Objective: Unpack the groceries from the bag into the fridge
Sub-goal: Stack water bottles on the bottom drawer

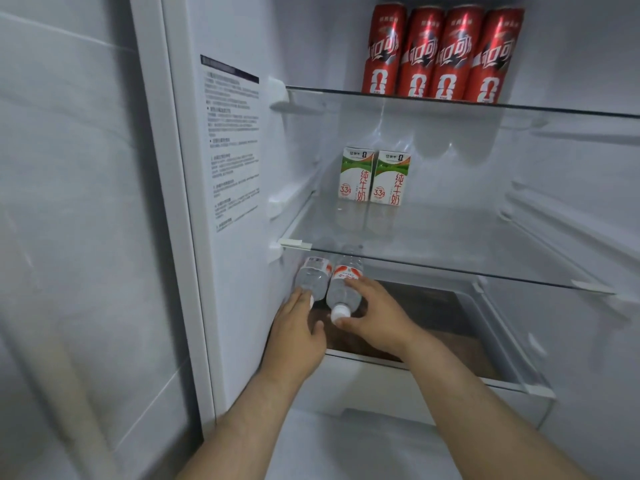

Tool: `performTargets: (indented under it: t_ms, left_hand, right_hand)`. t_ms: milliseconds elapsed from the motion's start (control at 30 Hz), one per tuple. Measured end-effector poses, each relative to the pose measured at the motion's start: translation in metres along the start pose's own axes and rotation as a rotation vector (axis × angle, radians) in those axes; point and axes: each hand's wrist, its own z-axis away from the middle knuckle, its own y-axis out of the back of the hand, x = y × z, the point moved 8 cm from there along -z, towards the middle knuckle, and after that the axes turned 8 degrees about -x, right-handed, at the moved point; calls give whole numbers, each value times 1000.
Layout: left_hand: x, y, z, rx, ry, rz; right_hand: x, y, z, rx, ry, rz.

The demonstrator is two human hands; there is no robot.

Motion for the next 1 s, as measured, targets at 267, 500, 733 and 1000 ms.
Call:
performTargets:
  t_ms: [267, 500, 733, 1000]
  left_hand:
    - [-4, -4, -1, 8, -20, -56]
    - [-4, -5, -2, 10, -8, -64]
    - [-2, -4, 2, -7, -13, -79]
    - [-1, -1, 13, -41, 25, 11]
  right_hand:
    - [-6, 4, -14, -14, 18, 37]
    - [-2, -3, -20, -48, -26, 23]
    - [-11, -5, -15, -98, -36, 13]
    - [7, -2, -13, 34, -206, -592]
